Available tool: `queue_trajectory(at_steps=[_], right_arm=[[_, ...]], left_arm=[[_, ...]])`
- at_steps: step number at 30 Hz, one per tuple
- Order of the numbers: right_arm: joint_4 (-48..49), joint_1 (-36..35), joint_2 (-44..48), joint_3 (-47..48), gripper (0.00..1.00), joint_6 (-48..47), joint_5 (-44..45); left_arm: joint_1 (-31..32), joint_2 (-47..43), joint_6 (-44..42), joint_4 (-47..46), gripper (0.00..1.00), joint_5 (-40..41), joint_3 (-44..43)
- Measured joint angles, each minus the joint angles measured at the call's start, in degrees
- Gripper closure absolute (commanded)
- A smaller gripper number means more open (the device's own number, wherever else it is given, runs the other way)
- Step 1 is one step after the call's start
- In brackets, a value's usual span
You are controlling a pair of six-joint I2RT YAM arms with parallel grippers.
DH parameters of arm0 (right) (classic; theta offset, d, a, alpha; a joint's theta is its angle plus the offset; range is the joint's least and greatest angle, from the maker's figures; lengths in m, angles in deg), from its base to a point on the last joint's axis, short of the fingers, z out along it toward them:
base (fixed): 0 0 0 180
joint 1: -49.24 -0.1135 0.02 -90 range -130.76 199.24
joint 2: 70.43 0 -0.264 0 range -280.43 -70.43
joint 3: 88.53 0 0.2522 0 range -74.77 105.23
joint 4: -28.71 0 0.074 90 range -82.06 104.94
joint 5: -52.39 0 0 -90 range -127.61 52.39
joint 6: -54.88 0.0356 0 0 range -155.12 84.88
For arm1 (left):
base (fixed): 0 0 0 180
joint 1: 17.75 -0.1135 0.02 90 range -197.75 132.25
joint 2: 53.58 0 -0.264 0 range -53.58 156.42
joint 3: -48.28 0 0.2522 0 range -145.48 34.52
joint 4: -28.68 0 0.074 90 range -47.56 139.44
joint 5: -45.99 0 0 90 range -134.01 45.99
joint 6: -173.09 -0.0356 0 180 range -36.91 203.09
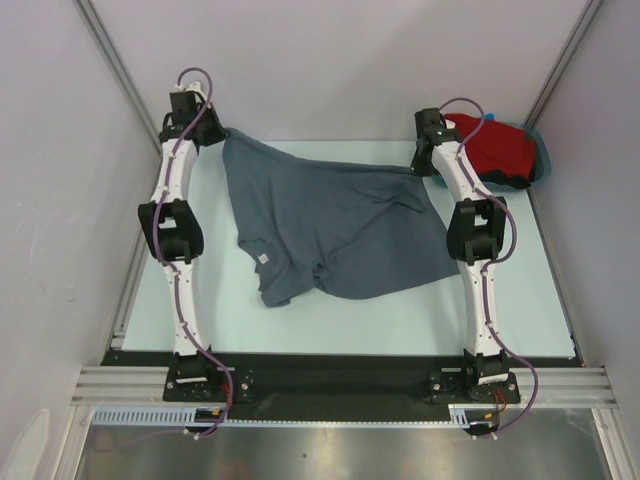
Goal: Fold and stack the t-shirts
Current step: Flatten the tshirt out
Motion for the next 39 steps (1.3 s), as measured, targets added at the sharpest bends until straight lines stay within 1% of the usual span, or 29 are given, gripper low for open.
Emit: queue_trajectory(at_steps=[3,4,5,6,7,8,9,10,13,16,19,22,26,29,31,34,36,39], right_arm=[[0.61,0.66,-0.96,0.0,1.0,0.02,-0.46],[0.79,0.81,-1.07,0.0,0.98,0.02,-0.96],[1.11,0.85,-1.11,0.0,0.86,0.0,-1.33],[1.49,0.92,-1.18,0.0,0.75,0.09,-1.64],[1.86,1.01,-1.18,0.02,0.44,0.07,-2.43],[2.19,1.03,-1.2,0.04,0.25,0.31,-3.39],[2.36,1.03,-1.2,0.15,0.14,0.24,-5.18],[2.62,0.59,-1.18,0.39,0.06,0.15,-6.64],[3.19,-0.2,-1.18,0.87,0.02,-0.57,-7.56],[3.23,-0.02,-0.94,1.07,0.01,-0.96,-8.35],[3.04,0.2,0.37,1.01,0.0,-1.81,-8.35],[2.78,1.01,4.98,-2.05,0.0,-3.02,-7.58],[1.29,2.8,14.19,-8.94,0.01,-5.46,-5.25],[0.09,3.96,22.18,-15.96,0.01,-7.63,-3.91],[-1.6,4.07,26.49,-19.45,0.03,-8.66,-3.78],[-5.18,3.58,29.49,-21.75,0.06,-9.27,-4.46],[-6.84,3.06,30.03,-23.41,0.06,-9.51,-4.92],[-8.7,1.77,30.42,-27.89,0.06,-9.64,-6.16]], left_arm=[[-1.11,0.63,1.68,-5.09,1.0,-1.38,-0.02],[-1.22,0.92,2.32,-6.27,0.99,-1.77,-0.13],[-1.27,1.36,3.17,-7.69,0.81,-2.38,-0.37],[-1.27,1.84,3.61,-8.92,0.55,-2.86,-0.55],[-1.27,2.38,4.13,-10.21,0.01,-3.37,-0.72],[-1.27,2.97,4.83,-11.41,0.0,-3.74,-0.94],[-1.27,3.54,5.57,-12.55,0.0,-4.04,-1.09],[-1.27,3.98,6.16,-13.16,0.0,-4.31,-1.09],[-1.29,4.66,6.62,-13.55,0.0,-5.14,-1.03],[-1.33,4.24,6.73,-14.23,0.0,-5.44,-0.13],[-1.36,1.88,7.3,-12.87,0.0,-5.81,3.08],[-1.07,-2.8,8.33,-9.11,0.0,-6.54,8.39],[0.31,-13.46,7.85,-4.26,0.0,-7.02,20.04],[3.58,-21.29,6.69,-0.85,0.0,-7.78,27.43],[7.28,-25.86,5.9,1.16,0.0,-8.72,31.45],[13.11,-31.39,5.51,3.17,0.0,-10.49,38.29],[16.31,-34.56,5.64,4.39,0.0,-12.04,44.11],[17.79,-37.51,6.14,6.69,0.0,-12.35,51.67]])
